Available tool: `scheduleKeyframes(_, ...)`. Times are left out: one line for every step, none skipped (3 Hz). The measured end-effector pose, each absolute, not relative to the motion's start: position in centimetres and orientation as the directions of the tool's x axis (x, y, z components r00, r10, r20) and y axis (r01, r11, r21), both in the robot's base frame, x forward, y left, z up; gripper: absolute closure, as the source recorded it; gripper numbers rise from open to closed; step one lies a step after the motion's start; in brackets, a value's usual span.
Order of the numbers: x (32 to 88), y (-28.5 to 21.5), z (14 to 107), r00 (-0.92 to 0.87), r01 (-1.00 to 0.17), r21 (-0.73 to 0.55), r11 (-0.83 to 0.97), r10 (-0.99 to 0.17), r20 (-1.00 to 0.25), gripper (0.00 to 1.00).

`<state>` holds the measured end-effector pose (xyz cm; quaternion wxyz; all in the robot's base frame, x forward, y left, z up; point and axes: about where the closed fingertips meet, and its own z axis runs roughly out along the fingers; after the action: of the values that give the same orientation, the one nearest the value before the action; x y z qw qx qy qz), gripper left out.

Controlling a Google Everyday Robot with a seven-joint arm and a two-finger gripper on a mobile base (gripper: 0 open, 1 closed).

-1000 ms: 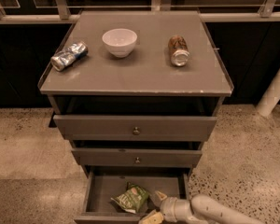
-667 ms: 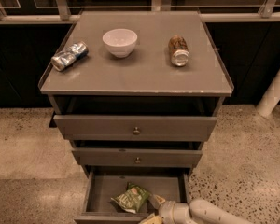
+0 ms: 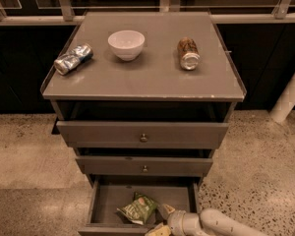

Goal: Pick green jalapeno chip bag from bottom drawer and place on counter

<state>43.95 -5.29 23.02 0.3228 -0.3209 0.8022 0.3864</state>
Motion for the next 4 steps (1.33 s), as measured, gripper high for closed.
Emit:
scheduleKeyframes(46.4, -3.5, 22.0, -0.573, -0.779, 0.420, 0.466, -0.256, -0.779, 0.00)
scheduleKeyframes(49.6, -0.9, 20.5, -0.560, -0.795, 0.430, 0.428, -0.245, -0.792, 0.00)
scheduleKeyframes(51.4, 1.2, 19.2, -0.563, -0.801, 0.449, 0.396, -0.243, -0.790, 0.00)
scheduleKeyframes(52.0, 2.9, 17.7, -0.568, -0.800, 0.459, 0.387, -0.241, -0.787, 0.00)
